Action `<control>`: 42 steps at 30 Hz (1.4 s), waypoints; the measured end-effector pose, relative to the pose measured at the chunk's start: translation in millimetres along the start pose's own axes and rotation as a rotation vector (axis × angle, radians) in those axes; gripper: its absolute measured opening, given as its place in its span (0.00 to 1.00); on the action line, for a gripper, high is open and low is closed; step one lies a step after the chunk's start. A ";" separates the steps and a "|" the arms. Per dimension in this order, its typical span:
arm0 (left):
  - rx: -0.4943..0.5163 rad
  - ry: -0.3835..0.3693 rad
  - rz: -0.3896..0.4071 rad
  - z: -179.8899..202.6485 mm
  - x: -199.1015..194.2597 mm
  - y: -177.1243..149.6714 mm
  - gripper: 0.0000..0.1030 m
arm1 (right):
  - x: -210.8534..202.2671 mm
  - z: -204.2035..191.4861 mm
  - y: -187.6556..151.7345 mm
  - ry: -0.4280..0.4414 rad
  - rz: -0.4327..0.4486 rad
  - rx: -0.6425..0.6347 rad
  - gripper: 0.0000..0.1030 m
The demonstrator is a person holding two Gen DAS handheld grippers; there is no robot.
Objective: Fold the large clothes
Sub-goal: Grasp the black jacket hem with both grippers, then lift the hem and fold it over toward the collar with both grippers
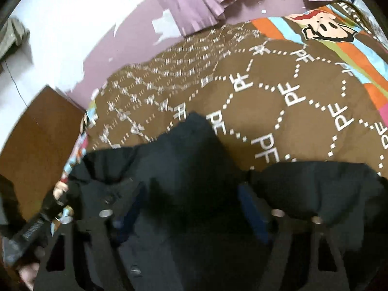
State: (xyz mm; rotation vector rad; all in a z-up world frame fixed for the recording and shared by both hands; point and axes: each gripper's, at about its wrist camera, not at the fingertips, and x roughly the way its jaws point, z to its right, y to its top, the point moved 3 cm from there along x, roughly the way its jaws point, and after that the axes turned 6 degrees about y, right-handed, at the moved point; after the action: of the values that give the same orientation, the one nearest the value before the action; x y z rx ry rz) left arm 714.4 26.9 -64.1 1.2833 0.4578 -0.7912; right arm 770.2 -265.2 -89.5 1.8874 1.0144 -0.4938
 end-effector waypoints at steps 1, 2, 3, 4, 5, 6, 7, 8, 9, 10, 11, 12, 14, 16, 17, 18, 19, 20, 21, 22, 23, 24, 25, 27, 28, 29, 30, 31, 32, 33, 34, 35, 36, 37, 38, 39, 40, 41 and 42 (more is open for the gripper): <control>-0.009 -0.014 0.006 -2.3 -5.4 -2.3 0.11 | 0.1 1.1 -1.8 0.002 0.000 0.004 0.37; -0.011 -0.024 0.012 -2.3 -11.0 -4.8 0.09 | -1.3 2.1 -3.0 0.019 0.006 0.011 0.12; -0.009 -0.030 0.020 -2.7 -17.7 -7.2 0.09 | -5.1 2.6 -3.9 0.035 0.015 0.018 0.03; -0.008 -0.031 0.026 -0.6 -22.9 -8.6 0.08 | -11.0 1.7 -5.1 0.044 0.027 0.014 0.03; -0.004 -0.036 0.035 -1.2 -32.7 -11.6 0.07 | -18.0 -1.4 -6.6 0.047 0.033 -0.006 0.02; 0.005 -0.040 0.040 1.3 -40.0 -13.6 0.07 | -22.3 -4.3 -7.4 0.053 0.037 -0.023 0.01; 0.024 -0.038 0.044 4.6 -47.5 -15.7 0.07 | -33.5 -9.2 -10.0 0.065 0.048 -0.056 0.01; 0.056 -0.035 0.051 7.5 -60.5 -20.6 0.06 | -40.1 -11.7 -11.3 0.074 0.056 -0.069 0.01; 0.081 -0.034 0.057 12.2 -70.3 -24.8 0.06 | -54.0 -13.5 -14.5 0.097 0.072 -0.081 0.01; 0.110 -0.027 0.061 17.7 -80.7 -30.1 0.06 | -65.1 -14.1 -17.5 0.120 0.082 -0.086 0.01; 0.126 -0.025 0.065 20.4 -88.5 -35.7 0.06 | -76.6 -13.9 -21.7 0.141 0.090 -0.092 0.01; 0.141 -0.028 0.071 22.9 -102.2 -45.3 0.06 | -87.9 -13.5 -26.6 0.155 0.100 -0.110 0.01; 0.172 -0.019 0.071 30.2 -114.5 -61.0 0.05 | -105.0 -12.6 -36.1 0.165 0.110 -0.143 0.01; 0.217 0.000 0.079 38.7 -130.1 -82.0 0.05 | -123.6 -11.0 -45.1 0.208 0.125 -0.161 0.01; 0.236 0.007 0.078 43.0 -136.5 -92.7 0.04 | -130.0 -10.5 -46.5 0.227 0.129 -0.157 0.01; 0.244 0.005 0.081 45.8 -141.5 -100.9 0.04 | -140.8 -8.8 -48.0 0.258 0.143 -0.143 0.03; 0.253 0.001 0.078 49.1 -146.2 -110.5 0.04 | -148.0 -8.7 -46.7 0.284 0.154 -0.137 0.04; 0.273 0.004 0.078 53.5 -151.1 -119.7 0.04 | -155.1 -9.7 -44.4 0.299 0.163 -0.139 0.06; 0.287 0.004 0.083 55.1 -154.5 -125.8 0.04 | -163.7 -10.7 -41.8 0.313 0.171 -0.144 0.19; 0.302 0.004 0.088 56.6 -157.6 -131.6 0.04 | -168.9 -11.4 -38.8 0.319 0.181 -0.140 0.29; 0.315 0.002 0.087 60.1 -160.0 -139.0 0.04 | -177.2 -11.8 -36.2 0.343 0.202 -0.129 0.50; 0.316 0.000 0.086 59.2 -160.2 -142.4 0.04 | -183.4 -11.7 -34.3 0.369 0.224 -0.119 0.56; 0.317 0.001 0.084 59.1 -159.7 -146.2 0.04 | -188.3 -10.9 -31.6 0.397 0.239 -0.104 0.56; 0.330 0.008 0.100 60.1 -157.9 -153.9 0.04 | -193.4 -7.3 -26.0 0.438 0.247 -0.060 0.56; 0.334 0.008 0.108 60.2 -157.5 -157.2 0.04 | -192.9 -5.8 -21.7 0.451 0.241 -0.033 0.56; 0.330 0.005 0.111 59.6 -156.7 -160.0 0.04 | -192.6 -4.5 -19.0 0.447 0.235 -0.023 0.56; 0.322 -0.001 0.112 58.7 -156.0 -162.8 0.04 | -191.0 -4.4 -15.6 0.428 0.224 -0.015 0.56; 0.319 -0.005 0.113 57.8 -155.5 -165.6 0.04 | -188.3 -6.7 -12.2 0.419 0.214 -0.019 0.56; 0.320 -0.007 0.114 57.5 -154.9 -167.5 0.04 | -185.1 -10.5 -9.3 0.410 0.203 -0.030 0.56; 0.324 -0.007 0.115 57.7 -154.7 -170.0 0.04 | -181.9 -14.0 -8.0 0.399 0.194 -0.039 0.56; 0.331 -0.007 0.112 58.3 -153.9 -172.5 0.04 | -179.4 -16.2 -9.1 0.398 0.187 -0.043 0.56; 0.336 -0.006 0.109 58.2 -153.2 -174.5 0.04 | -176.7 -18.1 -10.8 0.402 0.179 -0.043 0.56; 0.338 -0.006 0.109 58.7 -153.2 -176.3 0.04 | -173.8 -19.8 -11.8 0.404 0.170 -0.041 0.52; 0.335 -0.010 0.108 57.5 -153.2 -176.6 0.04 | -171.9 -21.8 -13.2 0.416 0.165 -0.045 0.46; 0.331 -0.014 0.107 57.0 -152.7 -176.1 0.04 | -171.4 -23.2 -15.5 0.421 0.160 -0.051 0.26; 0.331 -0.018 0.109 56.9 -153.3 -176.7 0.04 | -171.2 -22.9 -17.1 0.420 0.161 -0.059 0.12; 0.331 -0.018 0.110 55.2 -153.6 -176.0 0.04 | -172.6 -23.7 -19.6 0.409 0.162 -0.078 0.11; 0.331 -0.020 0.110 55.7 -153.5 -176.4 0.04 | -174.6 -24.1 -22.1 0.400 0.167 -0.096 0.09; 0.332 -0.021 0.111 53.9 -154.5 -177.4 0.04 | -179.1 -23.1 -26.4 0.393 0.176 -0.115 0.07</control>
State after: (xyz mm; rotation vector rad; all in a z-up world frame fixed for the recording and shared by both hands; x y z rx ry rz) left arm 474.5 1.7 -60.8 1.5921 0.2411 -0.8083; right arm 643.0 -318.8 29.8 1.9883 1.0861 0.0426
